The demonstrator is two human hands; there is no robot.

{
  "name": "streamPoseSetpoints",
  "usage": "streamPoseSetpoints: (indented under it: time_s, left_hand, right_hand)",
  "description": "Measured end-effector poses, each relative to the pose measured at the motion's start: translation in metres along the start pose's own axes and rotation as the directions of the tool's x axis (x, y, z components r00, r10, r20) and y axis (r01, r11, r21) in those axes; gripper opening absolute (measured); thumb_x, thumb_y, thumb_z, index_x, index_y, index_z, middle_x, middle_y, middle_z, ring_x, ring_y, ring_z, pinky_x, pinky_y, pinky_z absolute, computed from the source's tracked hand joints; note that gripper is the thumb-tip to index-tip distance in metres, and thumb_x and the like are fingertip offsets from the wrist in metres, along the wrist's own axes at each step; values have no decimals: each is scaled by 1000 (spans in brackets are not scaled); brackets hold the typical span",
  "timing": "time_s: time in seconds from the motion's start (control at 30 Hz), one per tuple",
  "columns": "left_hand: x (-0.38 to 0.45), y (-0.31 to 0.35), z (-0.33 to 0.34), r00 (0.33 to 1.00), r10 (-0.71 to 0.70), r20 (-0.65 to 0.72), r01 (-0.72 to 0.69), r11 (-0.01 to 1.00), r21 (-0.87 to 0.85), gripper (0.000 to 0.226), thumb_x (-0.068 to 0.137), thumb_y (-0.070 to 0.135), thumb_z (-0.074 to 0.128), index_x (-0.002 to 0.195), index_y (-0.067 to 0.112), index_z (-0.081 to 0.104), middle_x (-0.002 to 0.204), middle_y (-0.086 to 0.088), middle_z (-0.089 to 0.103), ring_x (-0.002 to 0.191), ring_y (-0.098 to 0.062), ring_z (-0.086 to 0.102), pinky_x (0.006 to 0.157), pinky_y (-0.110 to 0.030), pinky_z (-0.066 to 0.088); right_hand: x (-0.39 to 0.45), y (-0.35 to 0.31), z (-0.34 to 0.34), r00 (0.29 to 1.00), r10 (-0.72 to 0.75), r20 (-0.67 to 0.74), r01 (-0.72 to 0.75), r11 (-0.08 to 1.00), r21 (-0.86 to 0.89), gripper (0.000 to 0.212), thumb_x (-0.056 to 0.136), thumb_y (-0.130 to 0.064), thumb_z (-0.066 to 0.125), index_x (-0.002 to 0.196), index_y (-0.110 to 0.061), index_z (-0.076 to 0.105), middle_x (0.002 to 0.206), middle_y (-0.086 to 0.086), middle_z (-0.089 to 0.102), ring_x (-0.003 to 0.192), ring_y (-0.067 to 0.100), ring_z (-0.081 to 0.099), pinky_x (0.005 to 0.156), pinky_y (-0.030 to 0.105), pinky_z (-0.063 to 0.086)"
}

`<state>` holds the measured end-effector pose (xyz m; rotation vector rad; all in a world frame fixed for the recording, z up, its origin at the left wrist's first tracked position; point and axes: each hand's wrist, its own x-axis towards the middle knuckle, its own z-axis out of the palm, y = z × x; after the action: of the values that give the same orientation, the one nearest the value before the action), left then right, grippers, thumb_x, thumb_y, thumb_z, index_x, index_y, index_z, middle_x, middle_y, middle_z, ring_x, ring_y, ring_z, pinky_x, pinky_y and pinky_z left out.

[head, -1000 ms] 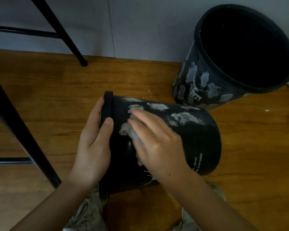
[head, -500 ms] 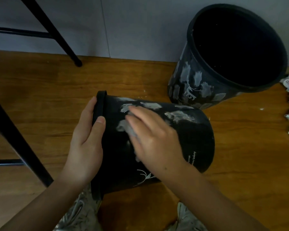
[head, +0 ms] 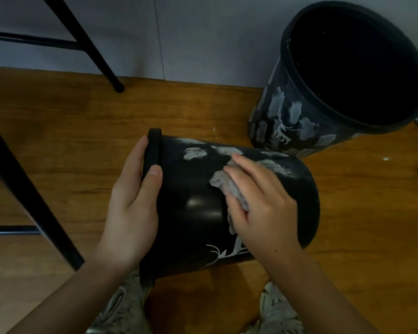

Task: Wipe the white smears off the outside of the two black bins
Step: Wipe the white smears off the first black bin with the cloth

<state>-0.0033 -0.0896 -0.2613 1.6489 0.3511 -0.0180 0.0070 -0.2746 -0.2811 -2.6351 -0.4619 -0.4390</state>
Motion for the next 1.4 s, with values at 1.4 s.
streamPoseSetpoints:
  time_s: [1.4]
  left_hand:
    - [-21,-21,-15,976,202,-87,-170,944,283,52,97,33,38,149,31,30,141,14,48,129,-3,46,94,-35,50]
  right_hand:
    - [-34,53,-11,956,220,-193,-234,971,-51,27,92,-10,61,115,1,68,124,13,64,114,22,61,101,24,45]
